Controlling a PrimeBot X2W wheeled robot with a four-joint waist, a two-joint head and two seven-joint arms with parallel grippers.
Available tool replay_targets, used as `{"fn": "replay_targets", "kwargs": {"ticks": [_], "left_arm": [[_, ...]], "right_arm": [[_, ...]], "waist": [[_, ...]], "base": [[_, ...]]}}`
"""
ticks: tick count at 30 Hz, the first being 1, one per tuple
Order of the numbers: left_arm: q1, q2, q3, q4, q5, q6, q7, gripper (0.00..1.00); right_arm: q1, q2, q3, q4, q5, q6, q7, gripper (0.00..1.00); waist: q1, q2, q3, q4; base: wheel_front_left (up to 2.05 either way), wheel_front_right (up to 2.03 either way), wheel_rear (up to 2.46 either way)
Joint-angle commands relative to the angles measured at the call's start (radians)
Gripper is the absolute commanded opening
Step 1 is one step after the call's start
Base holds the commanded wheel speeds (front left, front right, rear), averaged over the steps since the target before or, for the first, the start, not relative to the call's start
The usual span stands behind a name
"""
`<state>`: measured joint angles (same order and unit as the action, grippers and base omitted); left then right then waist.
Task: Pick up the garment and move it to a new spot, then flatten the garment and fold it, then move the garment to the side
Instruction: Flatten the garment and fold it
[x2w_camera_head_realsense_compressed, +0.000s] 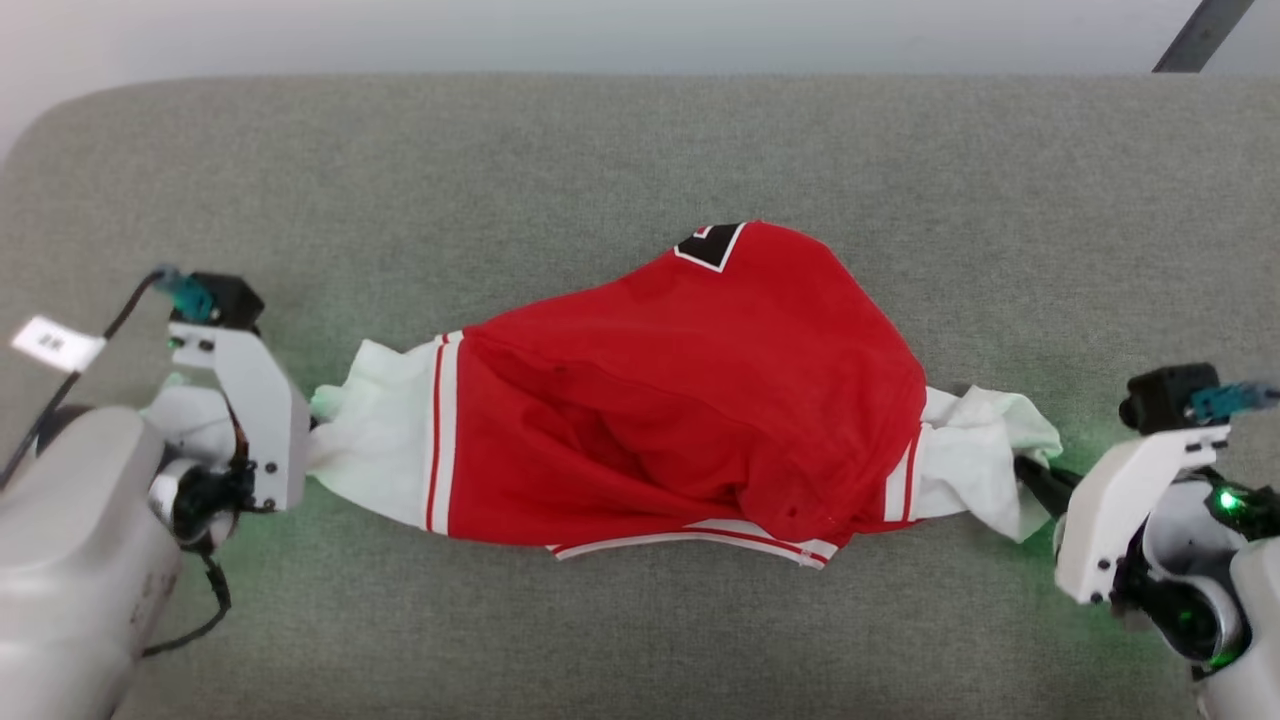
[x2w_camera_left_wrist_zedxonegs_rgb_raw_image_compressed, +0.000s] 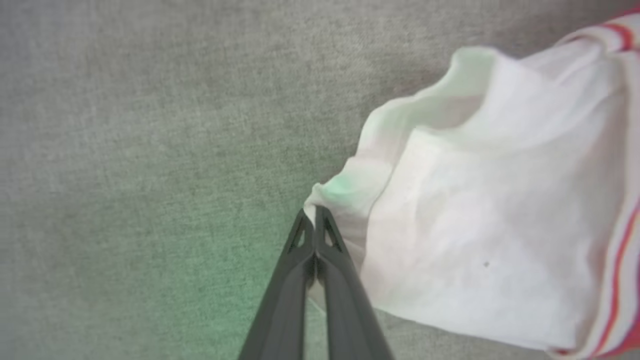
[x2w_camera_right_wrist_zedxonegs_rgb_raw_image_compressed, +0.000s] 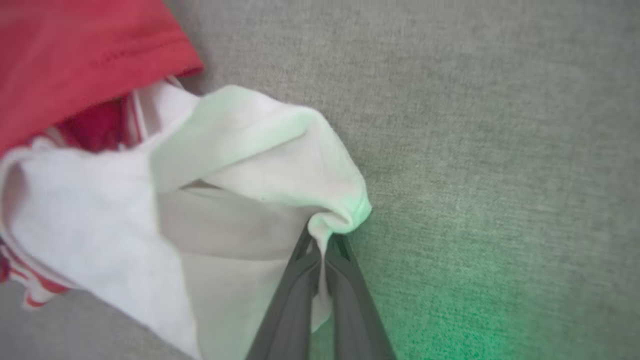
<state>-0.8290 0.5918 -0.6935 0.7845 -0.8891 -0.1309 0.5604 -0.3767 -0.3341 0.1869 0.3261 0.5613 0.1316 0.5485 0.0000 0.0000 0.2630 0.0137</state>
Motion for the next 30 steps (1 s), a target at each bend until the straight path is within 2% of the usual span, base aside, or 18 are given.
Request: {"fn": "replay_targets", "kwargs": {"ticks": [1,7,15,22,30], "left_arm": [[-0.015,0.003,-0.006,-0.013,-0.005,0.002,0.005,0.00],[-0.078,0.033,-0.010,-0.086,0.001,0.002,0.033,0.00],[-0.187,0.049,0.005,-0.172,0.008,0.024,0.078,0.00],[-0.313,0.049,0.032,-0.189,0.021,0.053,0.098,0.00],[-0.455,0.035,0.055,-0.121,0.040,0.056,0.075,0.00]], "right_arm": [[-0.007,0.016,-0.001,-0.004,0.035,-0.002,0.014,0.00],[-0.075,-0.006,-0.053,-0.108,0.176,-0.002,0.087,0.00],[-0.229,0.023,-0.133,-0.161,0.265,-0.002,0.142,0.00],[-0.424,0.063,-0.200,-0.114,0.234,-0.002,0.111,0.00],[-0.597,0.075,-0.253,0.011,0.138,-0.002,0.009,0.00]], "waist": [[0.0000,0.0000,-0.011,0.000],[0.0000,0.0000,-0.049,-0.001],[0.0000,0.0000,-0.090,0.000],[0.0000,0.0000,-0.126,0.000],[0.0000,0.0000,-0.167,-0.001]], "base": [[0.00,0.00,0.00],[0.00,0.00,0.00],[0.00,0.00,0.00],[0.00,0.00,0.00],[0.00,0.00,0.00]]}}
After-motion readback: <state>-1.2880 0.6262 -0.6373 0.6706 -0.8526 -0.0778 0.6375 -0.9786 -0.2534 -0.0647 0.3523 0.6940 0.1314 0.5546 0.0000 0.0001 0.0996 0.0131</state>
